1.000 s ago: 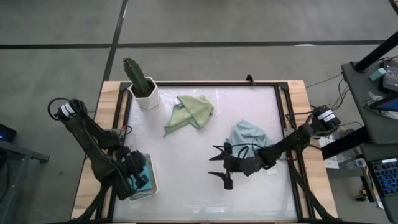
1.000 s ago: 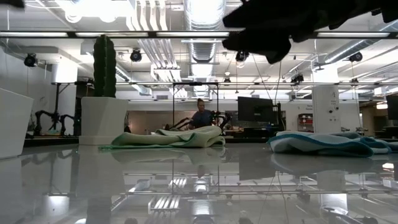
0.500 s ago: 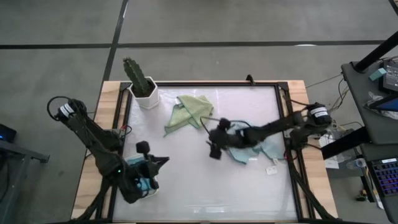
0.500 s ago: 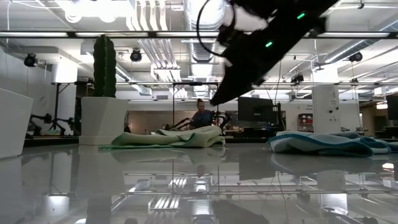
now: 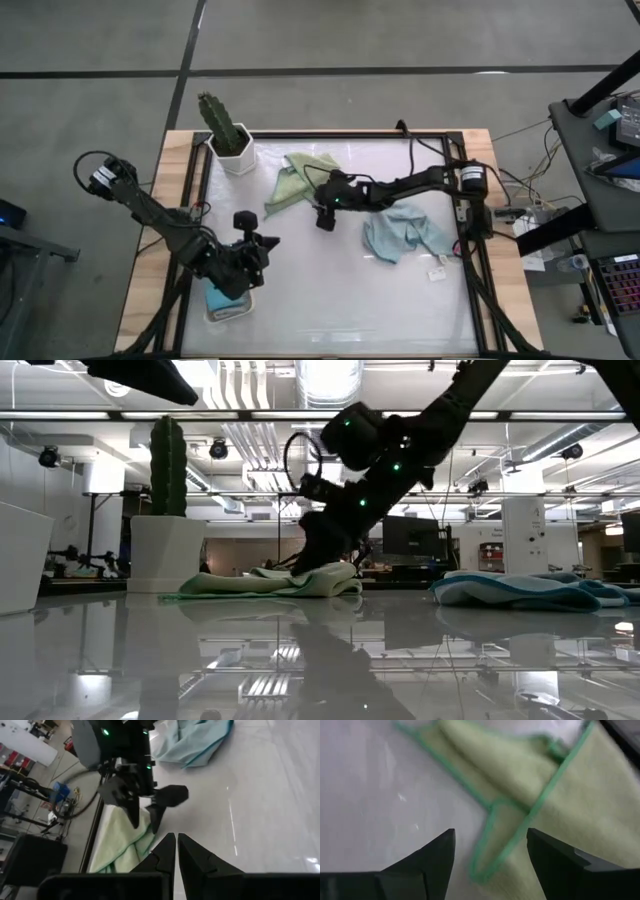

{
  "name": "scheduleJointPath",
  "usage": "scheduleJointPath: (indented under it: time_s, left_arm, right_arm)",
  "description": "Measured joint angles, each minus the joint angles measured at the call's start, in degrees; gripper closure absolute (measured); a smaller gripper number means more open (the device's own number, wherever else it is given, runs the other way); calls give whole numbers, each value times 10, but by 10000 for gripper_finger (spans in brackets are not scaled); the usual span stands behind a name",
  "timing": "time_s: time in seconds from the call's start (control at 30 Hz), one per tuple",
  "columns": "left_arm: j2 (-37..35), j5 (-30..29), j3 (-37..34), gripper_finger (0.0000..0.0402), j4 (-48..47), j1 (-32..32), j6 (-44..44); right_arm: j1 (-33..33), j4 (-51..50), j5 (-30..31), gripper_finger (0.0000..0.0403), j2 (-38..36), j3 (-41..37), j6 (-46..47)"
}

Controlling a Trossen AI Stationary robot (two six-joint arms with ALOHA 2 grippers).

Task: Fold microfiber towels
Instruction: Fold the green microfiber towel

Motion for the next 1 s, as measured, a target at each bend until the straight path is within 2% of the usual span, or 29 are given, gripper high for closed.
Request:
scheduleJointPath:
  time_s: [0.13,0.3,0.4,0.57,0.6,0.67,0.8,1.0]
  left_arm:
    - [0,-2,0,395,0,4,1]
    - [0,-20,0,395,2,10,42]
    - [-1,-41,3,395,3,14,47]
    - [-9,-48,2,395,12,25,43]
    - [-10,-47,1,395,14,29,42]
    - [-10,-29,1,395,25,36,42]
    - [-11,50,0,395,55,61,60]
    - [-8,58,-15,395,119,97,70]
  right_arm:
    - [0,-125,97,168,20,45,1]
    - [0,-157,112,184,33,58,8]
    - [0,-159,111,231,32,58,9]
    - [3,-175,111,364,6,57,-9]
    - [6,-182,111,377,-3,57,-15]
    - [14,-210,110,384,-26,61,-25]
    - [40,-289,107,392,-86,76,-47]
    - [103,-443,84,393,-184,103,-48]
